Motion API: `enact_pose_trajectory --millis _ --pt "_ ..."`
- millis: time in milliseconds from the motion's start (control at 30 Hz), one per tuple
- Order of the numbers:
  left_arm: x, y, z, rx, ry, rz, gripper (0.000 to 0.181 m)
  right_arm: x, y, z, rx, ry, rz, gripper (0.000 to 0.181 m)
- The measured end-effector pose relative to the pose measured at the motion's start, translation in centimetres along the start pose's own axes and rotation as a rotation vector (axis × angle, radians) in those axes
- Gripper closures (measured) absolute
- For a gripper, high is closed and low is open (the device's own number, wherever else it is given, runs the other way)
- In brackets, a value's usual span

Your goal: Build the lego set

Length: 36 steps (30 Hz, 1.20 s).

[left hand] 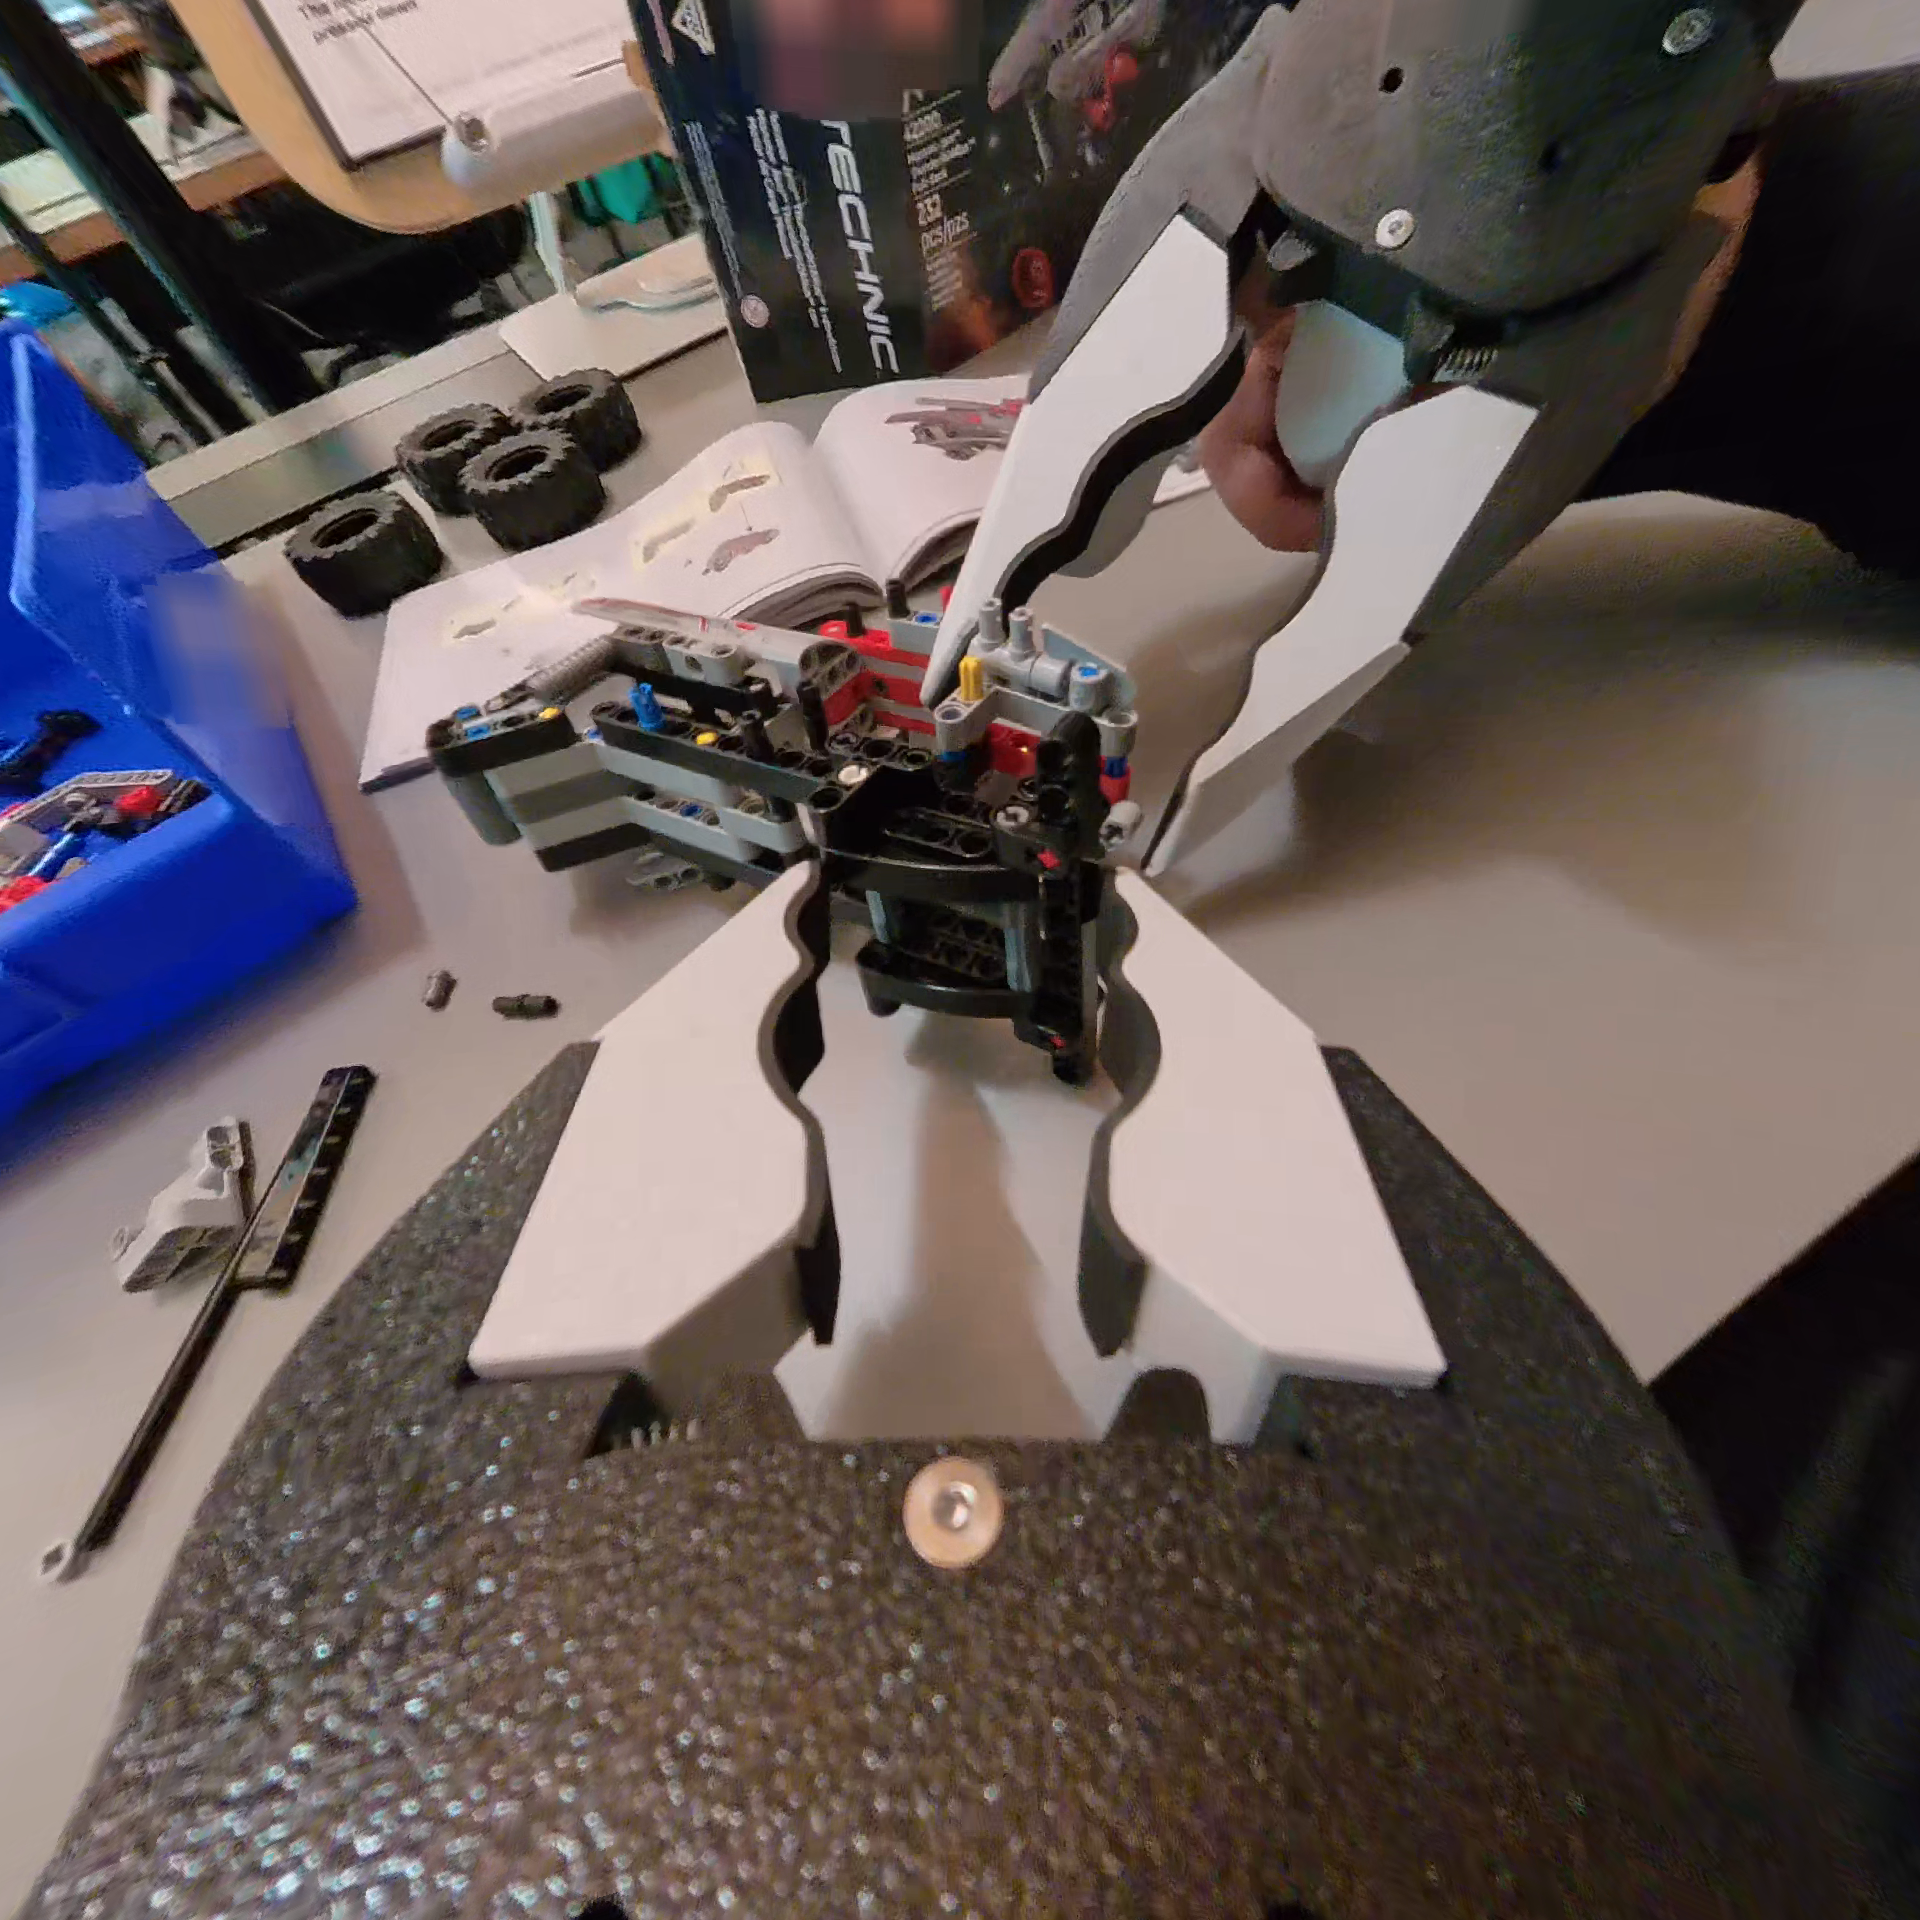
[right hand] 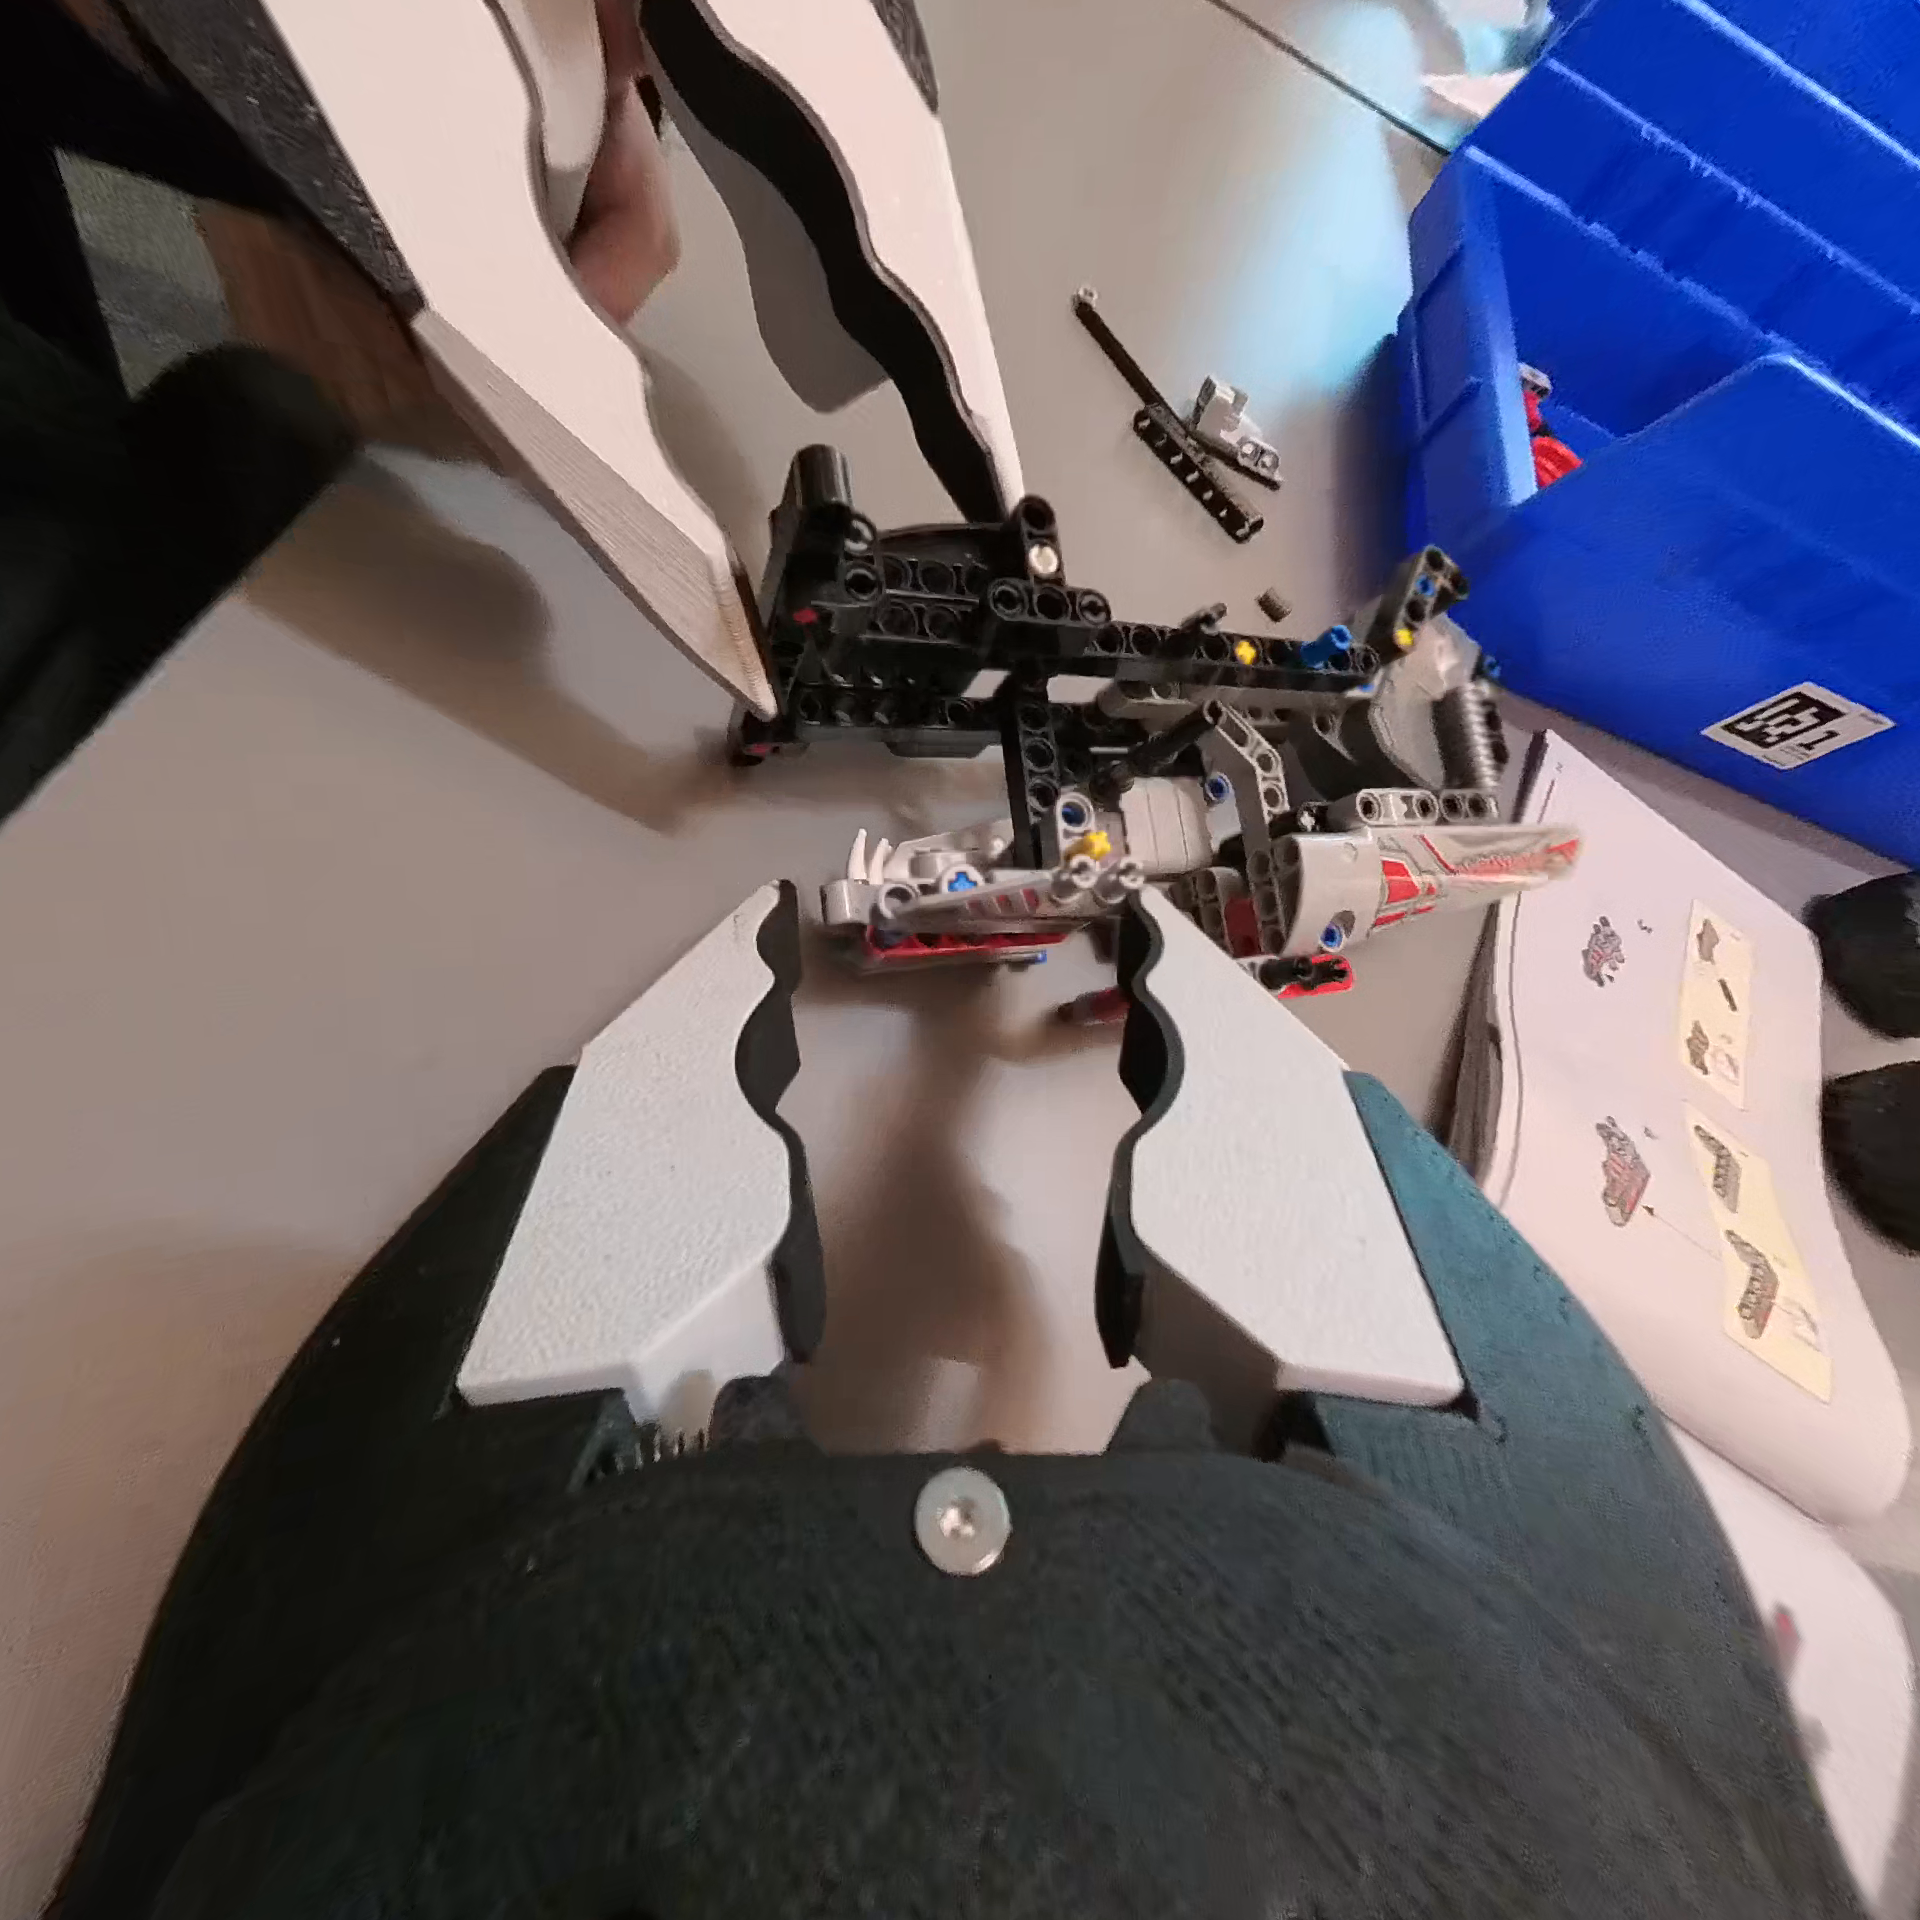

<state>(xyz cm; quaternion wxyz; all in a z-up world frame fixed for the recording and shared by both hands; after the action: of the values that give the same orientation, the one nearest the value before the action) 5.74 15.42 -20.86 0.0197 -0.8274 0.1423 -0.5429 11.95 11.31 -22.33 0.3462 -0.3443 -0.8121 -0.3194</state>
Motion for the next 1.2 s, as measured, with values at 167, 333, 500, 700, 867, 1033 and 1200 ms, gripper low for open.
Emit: enact_pose_trajectory --millis 167,333,500,700,867,1033,1200 --pt "-1.4 -3.1 -1.8 -0.115 -0.018 0.029 0.127 1.5 -1.7 1.3 -0.051 0.077 0.081 0.125" --pt "-2.8 -7.7 -2.6 -0.055 -0.015 0.006 0.127 3.3 -2.4 4.0 -0.149 0.02 0.121 0.112" --pt "-3.8 -9.6 -3.1 0.029 -0.06 0.017 0.13 4.1 -1.2 5.7 -0.27 -0.022 0.155 0.116" --pt "-2.2 -7.7 -6.1 0.144 0.045 -0.003 0.155 3.6 0.2 5.6 -0.382 -0.053 0.239 0.123" --pt "-1.4 -3.5 -5.1 0.101 0.013 0.089 0.163 3.5 0.4 5.5 -0.337 -0.038 0.252 0.122" --pt "-1.1 -2.3 -2.7 0.042 -0.023 -0.012 0.159 3.5 0.5 5.2 -0.269 -0.001 0.291 0.124" --pt "-0.9 -2.5 -0.8 0.083 -0.054 -0.002 0.168 3.2 0.8 4.6 -0.321 0.001 0.267 0.128"
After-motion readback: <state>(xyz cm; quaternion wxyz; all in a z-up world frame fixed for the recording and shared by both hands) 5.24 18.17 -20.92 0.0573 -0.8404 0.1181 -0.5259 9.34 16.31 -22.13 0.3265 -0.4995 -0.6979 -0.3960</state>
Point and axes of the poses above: each gripper's, where its closed fingertips meet, z out along the fingers, x out of its top, y = z × x across the jaws, the point moved 3 cm from there along -z, back along the fingers, and after that the axes turned 1 degree about z, right-handed, at the moved point
